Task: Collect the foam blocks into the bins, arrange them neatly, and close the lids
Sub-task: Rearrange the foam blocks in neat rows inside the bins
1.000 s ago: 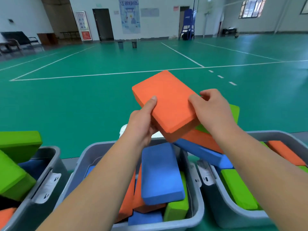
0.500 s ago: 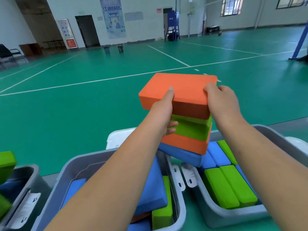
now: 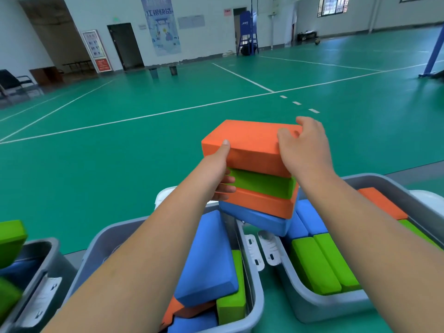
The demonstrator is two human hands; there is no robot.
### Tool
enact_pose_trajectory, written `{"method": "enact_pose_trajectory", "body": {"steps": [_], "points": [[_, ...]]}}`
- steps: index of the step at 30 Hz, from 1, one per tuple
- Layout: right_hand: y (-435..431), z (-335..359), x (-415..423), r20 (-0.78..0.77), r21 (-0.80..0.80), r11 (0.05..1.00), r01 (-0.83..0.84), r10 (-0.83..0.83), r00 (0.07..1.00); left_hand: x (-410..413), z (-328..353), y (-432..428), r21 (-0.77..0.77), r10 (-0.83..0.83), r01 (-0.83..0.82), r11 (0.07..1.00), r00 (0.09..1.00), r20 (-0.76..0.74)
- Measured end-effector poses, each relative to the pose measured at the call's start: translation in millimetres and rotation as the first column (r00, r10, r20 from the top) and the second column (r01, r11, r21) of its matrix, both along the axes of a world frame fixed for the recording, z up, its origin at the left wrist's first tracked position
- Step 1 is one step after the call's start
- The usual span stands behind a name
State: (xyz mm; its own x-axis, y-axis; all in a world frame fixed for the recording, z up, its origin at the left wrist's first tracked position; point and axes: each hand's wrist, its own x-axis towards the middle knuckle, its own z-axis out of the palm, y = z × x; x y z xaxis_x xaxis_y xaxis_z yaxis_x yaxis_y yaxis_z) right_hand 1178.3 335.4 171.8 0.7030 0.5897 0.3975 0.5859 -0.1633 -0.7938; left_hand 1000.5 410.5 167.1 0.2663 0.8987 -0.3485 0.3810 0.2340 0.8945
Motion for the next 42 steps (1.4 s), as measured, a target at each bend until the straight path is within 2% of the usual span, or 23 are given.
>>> {"method": "enact_pose_trajectory", "body": {"steps": [7,12,16,19,21,23,25,27,29,31,35,39,42], "points": [[10,7,-51,0.371,0.131,0.985,-0.112,0.056,0.927,-41,4,2,0.087,-0.067,0.069,0.994,0.998,-0.02],[25,4,-108,0.408,0.215,0.935,-0.283,0.177,0.895,-102,-3,-1,0.091,-0.053,0.064,0.994,0.992,-0.117],[40,-19,-157,0.451,0.089,0.895,-0.436,0.354,0.819,-173,-29,0,0.106,0.023,0.002,0.994,0.972,-0.232],[48,-37,-189,0.419,-0.009,0.849,-0.528,0.483,0.769,-227,-60,4,0.137,0.1,-0.057,0.989,0.939,-0.33],[52,-51,-207,0.387,-0.089,0.817,-0.569,0.555,0.736,-260,-89,5,0.216,0.16,-0.068,0.974,0.88,-0.447],[56,-65,-224,0.35,-0.191,0.773,-0.605,0.629,0.694,-292,-121,3,0.284,0.181,0.012,0.959,0.744,-0.643],[58,-81,-237,0.315,-0.295,0.717,-0.632,0.697,0.644,-316,-148,-1,0.239,0.113,0.145,0.96,0.583,-0.804],[60,-98,-251,0.294,-0.392,0.666,-0.635,0.745,0.599,-337,-167,-2,0.153,0.021,0.246,0.957,0.468,-0.884],[61,-116,-264,0.238,-0.495,0.599,-0.63,0.79,0.565,-353,-177,-1,0.099,-0.04,0.314,0.944,0.408,-0.912],[62,-132,-275,0.161,-0.597,0.521,-0.61,0.823,0.545,-363,-184,2,0.077,-0.073,0.356,0.931,0.389,-0.918],[75,-156,-294,0.07,-0.745,0.423,-0.517,0.819,0.569,-374,-193,7,0.021,-0.173,0.503,0.864,0.336,-0.926],[104,-175,-316,0.021,-0.873,0.291,-0.392,0.825,0.565,-381,-201,10,-0.05,-0.216,0.668,0.742,0.168,-0.962],[127,-200,-330,-0.014,-0.892,0.271,-0.362,0.782,0.623,-388,-211,17,-0.047,-0.217,0.725,0.687,0.143,-0.966]]}}
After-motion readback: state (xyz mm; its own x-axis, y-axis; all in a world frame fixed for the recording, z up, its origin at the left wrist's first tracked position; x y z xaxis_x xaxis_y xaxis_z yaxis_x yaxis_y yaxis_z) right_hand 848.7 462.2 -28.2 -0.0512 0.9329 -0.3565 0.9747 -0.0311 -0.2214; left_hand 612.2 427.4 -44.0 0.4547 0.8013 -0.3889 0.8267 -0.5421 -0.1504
